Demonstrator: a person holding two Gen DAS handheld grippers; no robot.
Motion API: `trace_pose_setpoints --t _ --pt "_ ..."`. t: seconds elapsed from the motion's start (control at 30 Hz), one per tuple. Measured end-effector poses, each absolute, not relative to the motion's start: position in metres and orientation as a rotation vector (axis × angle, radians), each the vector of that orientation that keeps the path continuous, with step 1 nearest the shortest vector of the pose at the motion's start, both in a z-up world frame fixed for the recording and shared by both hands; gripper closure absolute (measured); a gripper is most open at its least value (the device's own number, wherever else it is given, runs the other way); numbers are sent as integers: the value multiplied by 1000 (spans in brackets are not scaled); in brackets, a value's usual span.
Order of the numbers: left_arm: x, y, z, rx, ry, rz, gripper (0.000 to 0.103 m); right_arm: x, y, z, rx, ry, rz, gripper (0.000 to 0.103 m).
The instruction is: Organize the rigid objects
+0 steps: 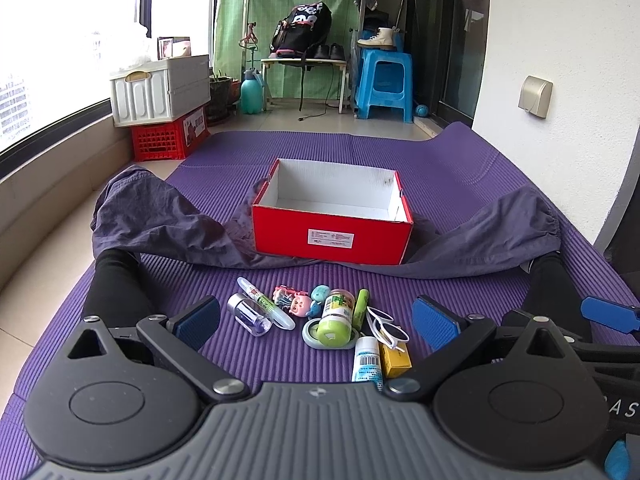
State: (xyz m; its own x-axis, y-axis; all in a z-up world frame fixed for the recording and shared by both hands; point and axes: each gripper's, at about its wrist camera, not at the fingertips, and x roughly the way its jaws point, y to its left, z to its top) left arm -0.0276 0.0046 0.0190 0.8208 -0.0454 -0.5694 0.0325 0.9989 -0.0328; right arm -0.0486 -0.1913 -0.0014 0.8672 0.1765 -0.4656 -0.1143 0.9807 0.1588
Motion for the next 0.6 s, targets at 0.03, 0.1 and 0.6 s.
trace_pose_setpoints --t 0.03,0.1,0.6 --pt "-28 5 19 -22 606 -42 0 -49 -191 -1 128 499 153 0" --pt "-27 5 19 -22 608 -41 0 -49 -191 -1 126 498 152 0" --pt "-23 4 15 -9 624 -41 0 -48 -192 -2 118 500 150 0"
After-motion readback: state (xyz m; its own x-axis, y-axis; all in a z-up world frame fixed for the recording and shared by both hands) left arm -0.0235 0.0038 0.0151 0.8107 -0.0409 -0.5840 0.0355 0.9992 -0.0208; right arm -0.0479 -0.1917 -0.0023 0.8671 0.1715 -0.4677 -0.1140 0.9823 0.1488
